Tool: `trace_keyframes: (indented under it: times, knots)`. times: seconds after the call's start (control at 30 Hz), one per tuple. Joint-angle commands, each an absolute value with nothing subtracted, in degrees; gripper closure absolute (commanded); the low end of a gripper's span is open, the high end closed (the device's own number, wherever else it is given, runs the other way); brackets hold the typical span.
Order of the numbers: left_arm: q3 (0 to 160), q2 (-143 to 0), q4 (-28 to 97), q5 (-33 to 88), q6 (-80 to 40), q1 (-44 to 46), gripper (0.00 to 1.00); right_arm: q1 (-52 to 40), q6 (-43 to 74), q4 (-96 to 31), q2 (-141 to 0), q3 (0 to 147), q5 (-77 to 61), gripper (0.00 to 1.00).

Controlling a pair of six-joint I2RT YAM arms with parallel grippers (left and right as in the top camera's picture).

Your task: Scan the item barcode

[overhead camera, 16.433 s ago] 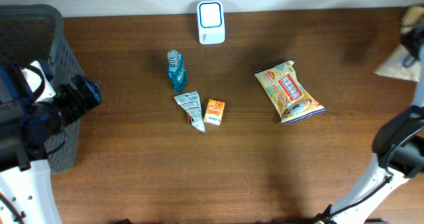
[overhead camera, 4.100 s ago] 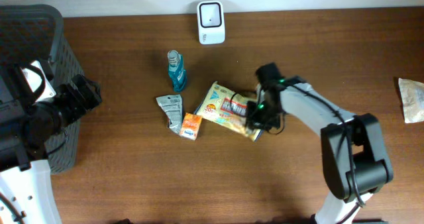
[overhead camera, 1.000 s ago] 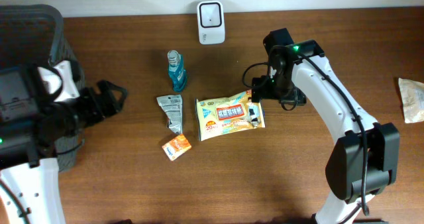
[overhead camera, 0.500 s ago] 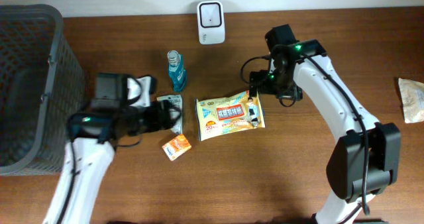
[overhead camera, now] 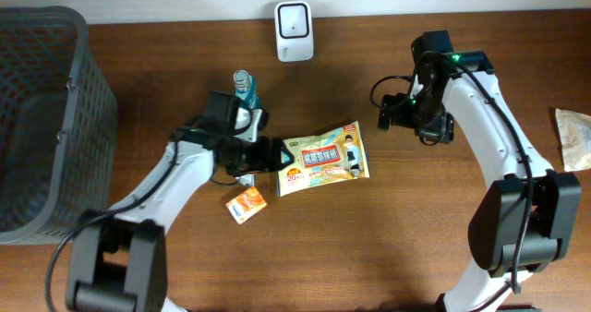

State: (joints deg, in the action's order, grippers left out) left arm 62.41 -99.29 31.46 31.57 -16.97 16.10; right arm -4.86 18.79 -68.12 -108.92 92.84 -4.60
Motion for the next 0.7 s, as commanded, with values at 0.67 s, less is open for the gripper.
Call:
trace_keyframes:
  times: [0.67]
  knots:
    - [62.02, -105.49, 26.52, 20.97, -24.88, 19.88, 0.12, -4.84, 16.73, -54.22, -110.08, 79.99, -12.25, 0.02]
